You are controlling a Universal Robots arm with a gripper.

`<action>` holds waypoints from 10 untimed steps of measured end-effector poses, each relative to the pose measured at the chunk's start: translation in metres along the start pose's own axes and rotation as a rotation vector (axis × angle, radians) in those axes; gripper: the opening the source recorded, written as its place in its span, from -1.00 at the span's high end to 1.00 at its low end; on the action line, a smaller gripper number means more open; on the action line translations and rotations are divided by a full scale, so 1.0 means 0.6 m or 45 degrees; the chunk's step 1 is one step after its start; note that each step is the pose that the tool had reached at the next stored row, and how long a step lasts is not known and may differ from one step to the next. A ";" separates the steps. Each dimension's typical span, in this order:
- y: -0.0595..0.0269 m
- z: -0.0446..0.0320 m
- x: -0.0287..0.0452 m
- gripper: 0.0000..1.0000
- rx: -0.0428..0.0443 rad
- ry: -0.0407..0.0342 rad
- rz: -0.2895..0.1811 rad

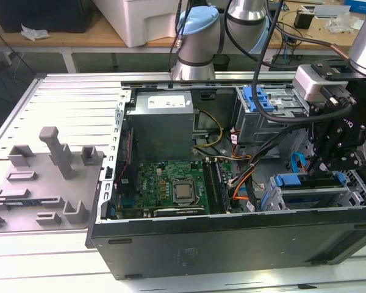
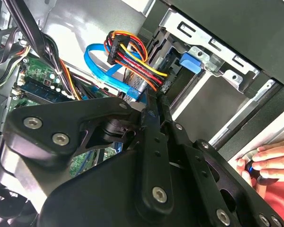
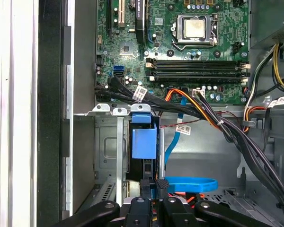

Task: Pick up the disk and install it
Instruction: 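Insert the second disk wire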

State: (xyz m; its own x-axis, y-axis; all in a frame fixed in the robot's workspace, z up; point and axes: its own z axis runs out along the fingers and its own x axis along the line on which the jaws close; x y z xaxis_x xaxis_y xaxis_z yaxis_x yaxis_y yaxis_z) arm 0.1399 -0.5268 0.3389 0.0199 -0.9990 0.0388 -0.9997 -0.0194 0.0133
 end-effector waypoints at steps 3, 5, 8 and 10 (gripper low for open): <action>0.000 0.001 0.000 0.68 0.000 0.0002 0.000; 0.000 0.001 0.000 0.68 0.000 0.0000 0.000; 0.000 0.002 0.000 0.68 0.000 -0.0001 0.000; 0.000 0.002 0.000 0.68 0.000 -0.0001 0.000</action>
State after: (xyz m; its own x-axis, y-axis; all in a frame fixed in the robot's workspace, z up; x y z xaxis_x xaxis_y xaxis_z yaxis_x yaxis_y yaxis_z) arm 0.1399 -0.5267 0.3380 0.0196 -0.9991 0.0387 -0.9997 -0.0191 0.0132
